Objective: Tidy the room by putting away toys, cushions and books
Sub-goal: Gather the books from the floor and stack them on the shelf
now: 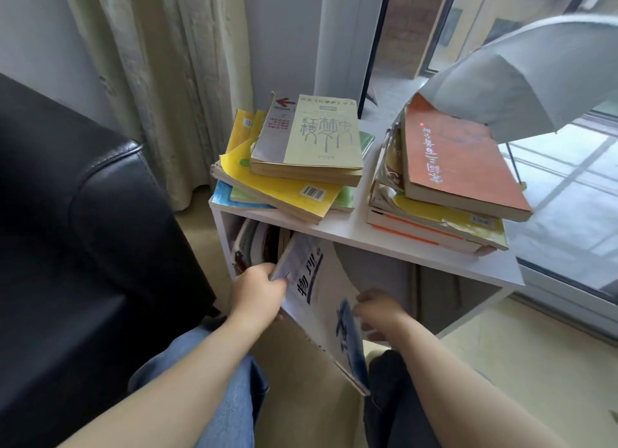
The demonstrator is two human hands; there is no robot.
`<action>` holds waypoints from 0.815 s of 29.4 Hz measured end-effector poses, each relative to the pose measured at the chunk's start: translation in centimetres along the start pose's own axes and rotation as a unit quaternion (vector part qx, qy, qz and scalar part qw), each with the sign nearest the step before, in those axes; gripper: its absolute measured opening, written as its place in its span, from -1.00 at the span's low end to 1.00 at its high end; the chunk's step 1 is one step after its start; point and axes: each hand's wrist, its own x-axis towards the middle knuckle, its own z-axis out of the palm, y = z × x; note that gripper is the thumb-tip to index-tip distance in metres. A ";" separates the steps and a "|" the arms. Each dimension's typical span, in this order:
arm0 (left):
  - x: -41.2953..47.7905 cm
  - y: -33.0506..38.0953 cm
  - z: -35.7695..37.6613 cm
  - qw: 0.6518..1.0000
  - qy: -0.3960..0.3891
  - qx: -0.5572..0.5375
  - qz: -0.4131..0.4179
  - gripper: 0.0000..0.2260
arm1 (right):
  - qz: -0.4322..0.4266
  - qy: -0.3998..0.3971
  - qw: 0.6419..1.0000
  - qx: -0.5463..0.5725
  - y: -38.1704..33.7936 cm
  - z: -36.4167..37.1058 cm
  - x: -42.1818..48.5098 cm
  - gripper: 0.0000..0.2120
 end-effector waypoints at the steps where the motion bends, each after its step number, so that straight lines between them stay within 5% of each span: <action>1: 0.0 0.3 0.3 1.000 0.015 -0.013 -0.012 -0.84 | -0.010 -0.024 1.000 0.018 -0.2 0.0 -0.4 -0.68; 9: 0.3 1.3 1.6 0.989 0.133 -0.061 -0.026 -0.84 | -0.143 -0.089 0.980 -0.109 -0.9 1.9 -0.8 -0.32; 15: 0.7 1.5 1.8 0.984 0.160 -0.070 -0.014 -0.85 | -0.183 -0.019 0.967 -0.179 -1.4 3.4 1.0 -0.33; 19: 1.1 1.8 1.7 0.985 0.156 -0.077 0.003 -0.83 | -0.164 -0.045 0.963 -0.211 -1.4 4.7 3.0 -0.34; 24: 2.3 1.6 1.2 0.983 0.167 -0.072 0.026 -0.82 | -0.185 -0.035 0.967 -0.173 -2.1 6.0 4.8 -0.54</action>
